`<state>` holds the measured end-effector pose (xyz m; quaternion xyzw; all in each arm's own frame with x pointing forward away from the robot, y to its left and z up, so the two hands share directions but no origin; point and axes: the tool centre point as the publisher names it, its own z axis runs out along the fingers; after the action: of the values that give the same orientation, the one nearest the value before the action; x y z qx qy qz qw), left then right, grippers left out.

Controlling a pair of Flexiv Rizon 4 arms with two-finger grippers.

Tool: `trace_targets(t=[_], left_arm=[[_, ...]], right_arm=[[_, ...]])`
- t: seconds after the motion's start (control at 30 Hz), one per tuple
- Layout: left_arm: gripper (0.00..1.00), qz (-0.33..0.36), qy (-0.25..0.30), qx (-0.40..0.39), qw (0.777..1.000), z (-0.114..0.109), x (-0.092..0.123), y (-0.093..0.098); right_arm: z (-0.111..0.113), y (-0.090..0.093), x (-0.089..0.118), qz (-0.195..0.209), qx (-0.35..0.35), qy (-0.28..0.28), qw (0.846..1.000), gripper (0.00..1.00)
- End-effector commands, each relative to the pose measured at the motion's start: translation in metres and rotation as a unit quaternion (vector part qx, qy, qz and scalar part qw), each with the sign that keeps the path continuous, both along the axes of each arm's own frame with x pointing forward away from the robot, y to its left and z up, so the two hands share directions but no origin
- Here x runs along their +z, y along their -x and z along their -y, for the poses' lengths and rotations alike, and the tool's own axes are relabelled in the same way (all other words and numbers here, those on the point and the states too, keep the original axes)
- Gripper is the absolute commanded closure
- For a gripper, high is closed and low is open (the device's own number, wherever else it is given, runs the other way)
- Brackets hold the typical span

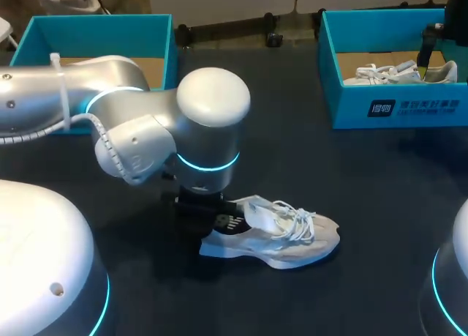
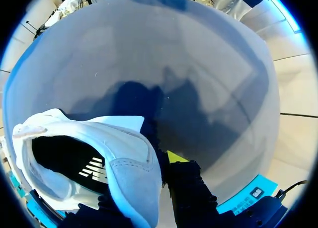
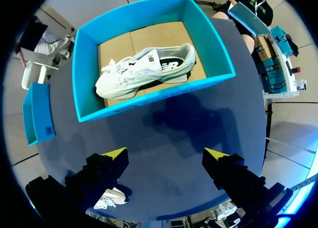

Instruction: Take the shoe out of the shoebox, open the shoe tongue, remove and reinsert the insole, then place the shoe into the shoebox

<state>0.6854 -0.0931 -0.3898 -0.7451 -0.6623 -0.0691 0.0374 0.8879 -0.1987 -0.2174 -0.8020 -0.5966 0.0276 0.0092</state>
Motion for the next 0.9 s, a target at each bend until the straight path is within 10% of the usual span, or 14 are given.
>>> trace_targets(t=[0.03, 0.6, 0.8, 0.9], left_arm=[[1.00, -0.010, -0.006, 0.016, 1.000, 0.004, -0.002, -0.004], [1.00, -0.015, -0.023, 0.025, 0.999, 0.011, -0.005, 0.002], [0.21, -0.016, -0.011, 0.022, 1.000, 0.010, 0.000, 0.005], [0.00, -0.013, 0.001, 0.024, 1.000, 0.008, 0.012, 0.006]], right_arm=[[0.000, 0.001, 0.000, 0.001, -0.001, 0.001, 1.000, 0.00], [0.000, 0.001, 0.000, 0.001, -0.001, 0.001, 1.000, 0.00], [0.000, 0.001, 0.000, 0.001, -0.001, 0.001, 1.000, 0.00], [0.000, 0.001, 0.000, 0.001, -0.001, 0.001, 1.000, 0.00]])
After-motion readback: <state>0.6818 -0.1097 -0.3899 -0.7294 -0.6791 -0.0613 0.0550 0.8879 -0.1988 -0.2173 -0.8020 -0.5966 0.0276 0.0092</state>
